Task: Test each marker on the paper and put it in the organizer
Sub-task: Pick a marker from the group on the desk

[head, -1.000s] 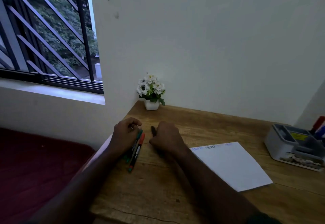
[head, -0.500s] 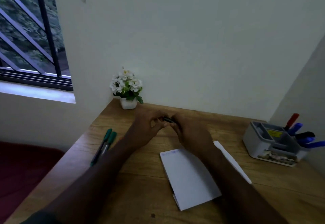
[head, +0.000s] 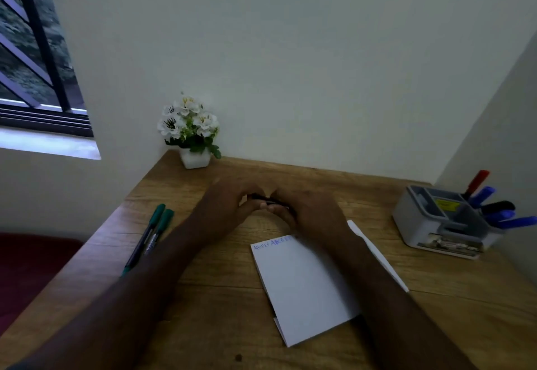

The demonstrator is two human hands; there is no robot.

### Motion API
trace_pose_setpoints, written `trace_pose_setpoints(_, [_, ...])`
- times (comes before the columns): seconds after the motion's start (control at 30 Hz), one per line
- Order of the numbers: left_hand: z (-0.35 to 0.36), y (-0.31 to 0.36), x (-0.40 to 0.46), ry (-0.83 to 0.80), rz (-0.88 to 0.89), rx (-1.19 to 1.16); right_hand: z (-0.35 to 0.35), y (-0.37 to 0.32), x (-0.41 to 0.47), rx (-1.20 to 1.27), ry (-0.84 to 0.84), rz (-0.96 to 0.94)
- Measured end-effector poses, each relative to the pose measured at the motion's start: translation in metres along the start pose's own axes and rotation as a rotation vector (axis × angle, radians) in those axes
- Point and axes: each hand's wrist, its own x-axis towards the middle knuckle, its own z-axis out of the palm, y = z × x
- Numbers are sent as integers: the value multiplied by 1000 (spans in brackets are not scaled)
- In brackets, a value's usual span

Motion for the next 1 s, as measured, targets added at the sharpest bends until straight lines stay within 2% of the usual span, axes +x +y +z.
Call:
trace_pose_setpoints(0.1, [-2,-6,-2,-8,-67,59,-10,7,-10,72,-55,62])
trace_pose_setpoints(0.2, [-5,-6,-5,-107,-163,136,-25,15,-21,193,88,63])
trace_pose_setpoints(0.23, [-5,-4,-6,-143,-183,143,-27,17,-23,310,167,78])
trace_pose_setpoints(0.3, [-3,2,-7,-210,-203,146,-30,13,-28,754,258,209])
trace_pose_setpoints(0.37, [0,6,-8,-272,-217,161,-33,0,-29,1131,226,343])
trace_pose_setpoints(0.4, [0,7,-8,-301,-224,170,-34,-6,-30,1202,179,376])
trace_pose_setpoints(0.47, [-1,8,-8,-334,-225,189,-33,-16,-34,1178,98,354])
trace_pose_setpoints(0.6, [-6,8,-6,-372,-228,113,-24,-32,-43,906,60,183])
trace_pose_setpoints(0.73, [-9,2,-10,-528,-236,57,-14,-41,-43,893,-50,349])
trace_pose_setpoints(0.83, [-9,-2,-11,-609,-225,83,-11,-40,-42,821,24,267])
trace_pose_setpoints(0.93, [-11,-4,-10,-600,-240,44,-9,-34,-43,735,78,123])
trace_pose_setpoints(1.0, [-10,-4,-9,-592,-246,46,-6,-41,-43,733,71,118])
